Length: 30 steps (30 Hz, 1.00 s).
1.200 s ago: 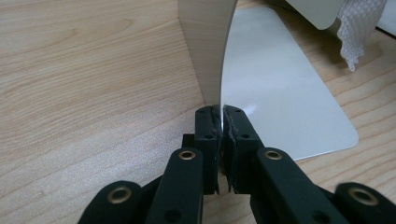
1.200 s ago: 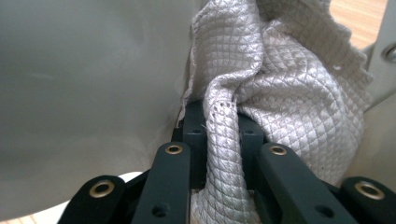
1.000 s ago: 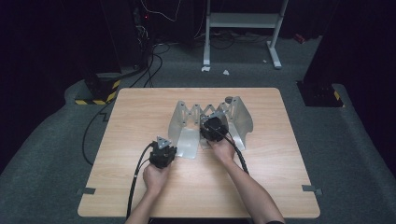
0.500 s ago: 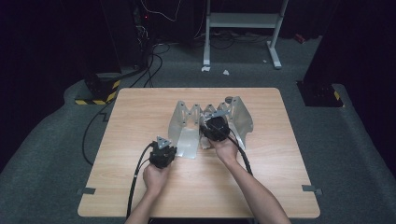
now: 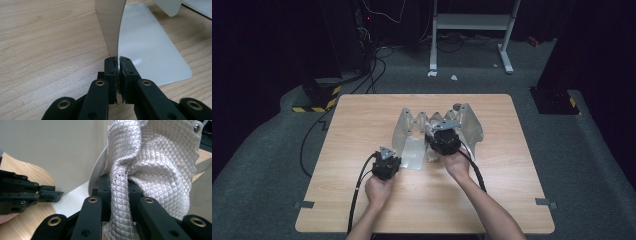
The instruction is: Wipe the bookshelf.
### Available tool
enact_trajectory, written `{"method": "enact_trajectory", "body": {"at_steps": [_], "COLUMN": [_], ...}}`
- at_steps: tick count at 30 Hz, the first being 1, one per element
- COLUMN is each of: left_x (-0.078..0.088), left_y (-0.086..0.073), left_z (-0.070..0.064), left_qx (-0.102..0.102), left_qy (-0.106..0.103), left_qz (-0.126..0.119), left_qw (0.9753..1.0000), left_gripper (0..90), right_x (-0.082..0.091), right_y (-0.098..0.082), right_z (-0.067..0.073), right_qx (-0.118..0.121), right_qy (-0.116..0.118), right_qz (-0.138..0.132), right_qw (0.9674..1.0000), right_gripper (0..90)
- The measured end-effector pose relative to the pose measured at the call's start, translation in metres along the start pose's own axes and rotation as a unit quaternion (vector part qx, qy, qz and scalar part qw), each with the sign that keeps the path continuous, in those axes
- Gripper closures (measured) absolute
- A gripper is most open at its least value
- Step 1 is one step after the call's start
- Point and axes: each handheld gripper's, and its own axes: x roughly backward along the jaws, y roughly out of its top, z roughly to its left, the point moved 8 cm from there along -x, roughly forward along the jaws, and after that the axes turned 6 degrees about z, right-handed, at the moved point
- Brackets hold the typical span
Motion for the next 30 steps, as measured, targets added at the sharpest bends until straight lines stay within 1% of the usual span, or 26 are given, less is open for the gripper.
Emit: {"method": "enact_trajectory", "body": {"at_steps": [4,8,18,26,30], "left_x": [0.0,0.0,0.0,0.0,0.0], "left_y": [0.0,0.0,0.0,0.0,0.0], "left_z": [0.0,0.0,0.0,0.0,0.0], "left_qx": [0.002,0.002,0.002,0.004,0.0], "left_qy": [-0.001,-0.001,-0.001,-0.004,0.002], "left_qz": [-0.001,-0.001,-0.001,0.0,0.0], "left_qw": [1.0,1.0,1.0,1.0,1.0], "left_gripper": [84.3,84.3,84.3,84.4,84.4], "right_x": [0.002,-0.001,-0.021,-0.03,-0.035], "right_y": [-0.005,-0.011,-0.03,-0.037,-0.039], "right_z": [0.004,0.007,0.005,0.003,0.001], "right_qx": [0.001,0.0,-0.01,-0.014,-0.015], "right_qy": [0.003,0.006,0.004,0.003,0.0], "right_qz": [-0.003,0.001,0.029,0.045,0.051], "right_qw": [1.0,1.0,0.9995,0.9989,0.9986], "right_gripper": [79.5,79.5,79.5,79.6,79.5]}}
